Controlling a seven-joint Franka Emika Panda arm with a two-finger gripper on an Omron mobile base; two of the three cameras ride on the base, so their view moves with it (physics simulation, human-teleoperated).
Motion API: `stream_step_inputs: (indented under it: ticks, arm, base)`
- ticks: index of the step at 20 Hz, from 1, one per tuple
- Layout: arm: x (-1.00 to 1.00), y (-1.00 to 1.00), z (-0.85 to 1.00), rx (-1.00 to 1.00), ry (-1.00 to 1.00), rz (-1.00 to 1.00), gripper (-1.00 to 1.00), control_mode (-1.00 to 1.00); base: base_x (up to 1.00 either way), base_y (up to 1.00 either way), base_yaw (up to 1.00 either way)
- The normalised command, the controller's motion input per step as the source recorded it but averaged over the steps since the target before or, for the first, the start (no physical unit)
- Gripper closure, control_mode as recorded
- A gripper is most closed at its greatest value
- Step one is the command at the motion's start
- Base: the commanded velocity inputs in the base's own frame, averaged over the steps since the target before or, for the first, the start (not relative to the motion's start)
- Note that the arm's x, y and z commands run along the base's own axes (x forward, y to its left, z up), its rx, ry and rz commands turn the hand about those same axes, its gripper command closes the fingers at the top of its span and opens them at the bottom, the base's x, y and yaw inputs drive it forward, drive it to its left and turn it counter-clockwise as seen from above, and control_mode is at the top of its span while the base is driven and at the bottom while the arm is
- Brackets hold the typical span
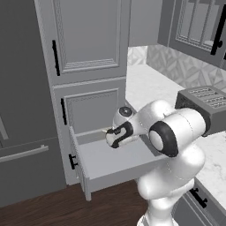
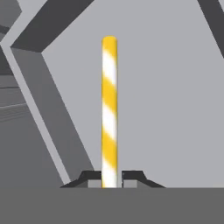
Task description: Take a straw from the drawer in front and place it inside the glass cup on the dining counter.
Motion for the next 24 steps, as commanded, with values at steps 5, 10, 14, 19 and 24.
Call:
stream_step_inputs:
  ticks: [5,10,14,19,24]
  arm:
    - [-0.19,0.57,1.00,0.00,-0.01,-0.06,1.00,-1.00]
    - [-0.35,0.38,1.00,0.00,0.00,-0.07,1.00,-1.00]
    - [-0.92,0.00,0.95,0.01,-0.06,-0.08,1.00,-1.00]
    - [-1.00,-0.37,0.45,0.11,-0.20,-0.10,1.00,-1.00]
    - [-0.98,-0.68,-0.01,0.12,-0.09,-0.04,1.00,-1.00]
  base:
    - [0.00,0.00,0.00]
    - [0.00,0.00,0.00]
    - [0.00,0.00,0.00]
    - [0.00,0.00,0.00]
    - [0.00,0.00,0.00]
